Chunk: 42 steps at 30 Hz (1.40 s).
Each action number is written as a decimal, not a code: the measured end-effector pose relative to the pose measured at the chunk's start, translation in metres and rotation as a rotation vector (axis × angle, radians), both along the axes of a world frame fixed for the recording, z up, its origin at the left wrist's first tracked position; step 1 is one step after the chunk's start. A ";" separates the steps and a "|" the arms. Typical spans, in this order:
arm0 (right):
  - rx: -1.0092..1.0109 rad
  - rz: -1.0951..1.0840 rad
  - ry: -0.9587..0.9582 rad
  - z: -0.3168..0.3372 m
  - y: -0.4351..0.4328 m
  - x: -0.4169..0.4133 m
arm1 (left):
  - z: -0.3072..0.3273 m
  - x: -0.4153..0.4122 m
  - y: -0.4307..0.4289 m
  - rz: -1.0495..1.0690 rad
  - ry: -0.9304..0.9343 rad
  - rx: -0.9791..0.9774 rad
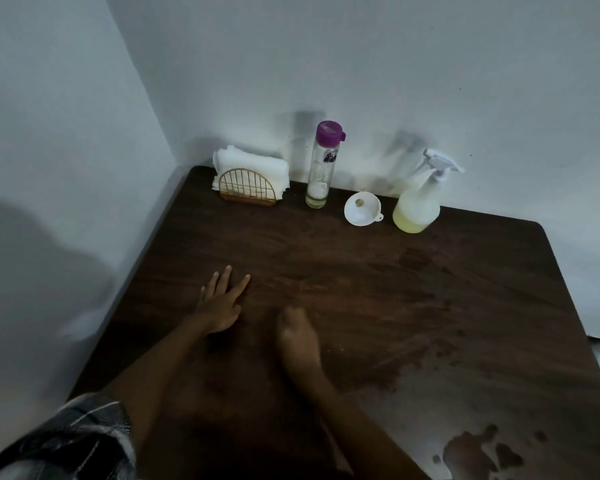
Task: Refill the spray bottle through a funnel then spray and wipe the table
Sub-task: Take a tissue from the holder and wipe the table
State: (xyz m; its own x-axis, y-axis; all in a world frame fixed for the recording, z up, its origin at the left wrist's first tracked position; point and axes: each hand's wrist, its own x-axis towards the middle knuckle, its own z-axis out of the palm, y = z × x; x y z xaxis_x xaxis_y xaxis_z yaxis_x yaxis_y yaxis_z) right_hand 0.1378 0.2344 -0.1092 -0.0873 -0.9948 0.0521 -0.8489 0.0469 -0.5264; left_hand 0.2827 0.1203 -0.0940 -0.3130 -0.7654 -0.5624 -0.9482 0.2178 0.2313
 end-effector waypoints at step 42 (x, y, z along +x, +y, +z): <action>0.036 -0.537 0.230 0.000 0.060 -0.174 | -0.008 0.002 -0.002 -0.010 0.002 -0.026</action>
State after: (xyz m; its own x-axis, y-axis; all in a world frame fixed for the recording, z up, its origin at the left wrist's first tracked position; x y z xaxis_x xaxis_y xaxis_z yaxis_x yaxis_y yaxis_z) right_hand -0.0365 0.2946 -0.1092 -0.5702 -0.8159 0.0964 -0.7936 0.5166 -0.3215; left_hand 0.2843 0.1185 -0.1015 -0.3212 -0.7766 -0.5420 -0.9457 0.2327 0.2270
